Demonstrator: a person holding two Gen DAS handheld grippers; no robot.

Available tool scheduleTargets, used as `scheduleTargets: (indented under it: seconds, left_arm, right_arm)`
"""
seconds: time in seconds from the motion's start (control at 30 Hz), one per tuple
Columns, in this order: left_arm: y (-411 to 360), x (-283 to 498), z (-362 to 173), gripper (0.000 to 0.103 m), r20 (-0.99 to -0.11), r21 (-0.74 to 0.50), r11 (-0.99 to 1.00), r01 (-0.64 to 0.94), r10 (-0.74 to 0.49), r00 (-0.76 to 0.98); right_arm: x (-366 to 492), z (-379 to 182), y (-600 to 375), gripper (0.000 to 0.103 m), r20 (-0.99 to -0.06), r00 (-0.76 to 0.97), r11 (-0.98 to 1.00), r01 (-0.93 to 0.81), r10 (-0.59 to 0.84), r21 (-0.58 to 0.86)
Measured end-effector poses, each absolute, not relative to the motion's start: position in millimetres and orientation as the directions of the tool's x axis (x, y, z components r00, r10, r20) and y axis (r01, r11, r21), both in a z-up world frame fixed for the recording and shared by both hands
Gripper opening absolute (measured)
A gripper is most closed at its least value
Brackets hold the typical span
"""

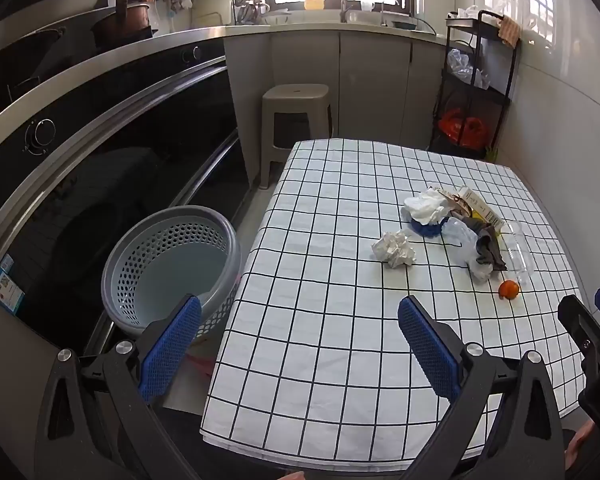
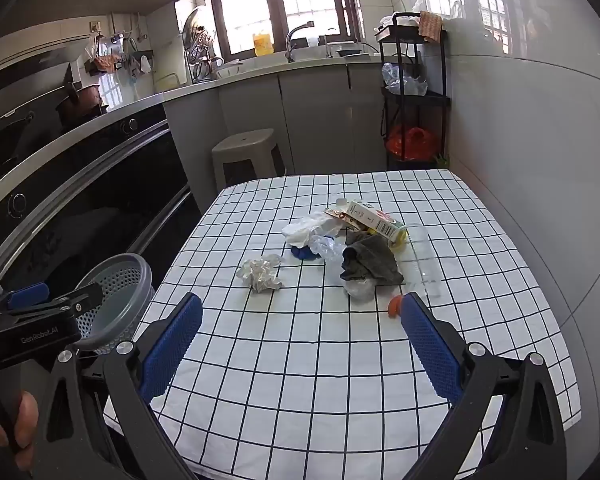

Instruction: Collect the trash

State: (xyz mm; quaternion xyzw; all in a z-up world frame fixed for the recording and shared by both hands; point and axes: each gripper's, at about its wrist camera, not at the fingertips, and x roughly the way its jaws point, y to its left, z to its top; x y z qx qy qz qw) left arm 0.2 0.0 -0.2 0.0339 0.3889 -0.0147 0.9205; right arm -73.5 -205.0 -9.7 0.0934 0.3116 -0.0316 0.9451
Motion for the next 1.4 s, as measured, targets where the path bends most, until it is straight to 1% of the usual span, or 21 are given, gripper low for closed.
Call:
scheduleTargets:
  seconds: [0.17,0.4,0.47,0.73,0.77,1.4]
  left_arm:
    - [0.2,0.0,1.6,0.097,-0.712,0.057,0.997,0.054,0.003,0.702]
    - [-4.8,-13.9,-9.9,0.097,-0.695,0.066,0.996,0.051,0.009,0.719]
    - [-1.6,-9.0,-10.7,0.097,-0.705,0.057,0.997,0.058,-0.001,0.709]
    - [-3.2,-11.0,-16.9,0.097,-0.696,0.058,0.996,0.073,-0.012,0.718]
    - [-3.0,-11.6,-17.4,0.097,-0.693,0.06,0.996,0.07,-0.009,0.721]
    - [1.1,-12.3,-18.3,0.097,-0.684,0.062,0.996,0.063,-0.004,0.73]
  right_arm:
    - [-75.3,-11.0,-204.1,0.095,-0.591,0.807,0.981,0.116,-0.001,0.156]
    - [-85.4,-16.2,-203.3,0.095,-0.585,0.811,0.981,0.111,0.001,0.156]
    - [-86.7,-17.2,-204.1,0.095,-0.587,0.81,0.981,0.113,-0.001,0.155]
    - [-97.0,-19.3,-211.6,0.095,-0.584,0.812,0.98,0.123,-0.009,0.155]
    - [-90.4,-26.4,-207.9,0.095,-0.583,0.813,0.98,0.124,-0.012,0.153]
    - [-94.8,-29.2,-205.7,0.095,-0.576,0.817,0.978,0.138,-0.022,0.158]
